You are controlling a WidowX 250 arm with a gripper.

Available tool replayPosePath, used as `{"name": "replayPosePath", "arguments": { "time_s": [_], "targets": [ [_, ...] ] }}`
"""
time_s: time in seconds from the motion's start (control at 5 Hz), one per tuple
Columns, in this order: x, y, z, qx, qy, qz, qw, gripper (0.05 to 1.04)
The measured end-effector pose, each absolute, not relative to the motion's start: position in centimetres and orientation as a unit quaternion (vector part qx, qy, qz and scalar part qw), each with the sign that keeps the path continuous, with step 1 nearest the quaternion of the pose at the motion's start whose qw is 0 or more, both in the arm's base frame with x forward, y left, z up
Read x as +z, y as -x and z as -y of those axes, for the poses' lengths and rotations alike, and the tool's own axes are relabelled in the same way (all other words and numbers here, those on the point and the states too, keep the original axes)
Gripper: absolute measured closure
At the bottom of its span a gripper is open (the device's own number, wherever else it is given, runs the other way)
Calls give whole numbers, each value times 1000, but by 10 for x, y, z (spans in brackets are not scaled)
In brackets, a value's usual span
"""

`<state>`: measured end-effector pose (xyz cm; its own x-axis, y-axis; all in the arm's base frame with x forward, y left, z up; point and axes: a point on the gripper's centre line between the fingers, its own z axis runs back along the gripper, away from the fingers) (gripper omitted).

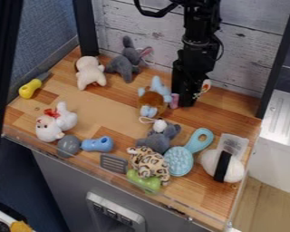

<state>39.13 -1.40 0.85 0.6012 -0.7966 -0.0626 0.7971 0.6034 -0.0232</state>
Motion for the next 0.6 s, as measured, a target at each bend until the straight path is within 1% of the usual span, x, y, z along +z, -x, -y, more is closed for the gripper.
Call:
{"name": "replayPosePath", "arguments": {
  "time_s": [0.2, 0.4, 0.6],
  "targets": [
    [9, -394, 13, -486, -7, -31, 873, 724],
    [9, -394, 13, -483, -8, -32, 875, 936],
    [9, -394, 13, -440, -7, -35, 897, 1022]
  ]
}}
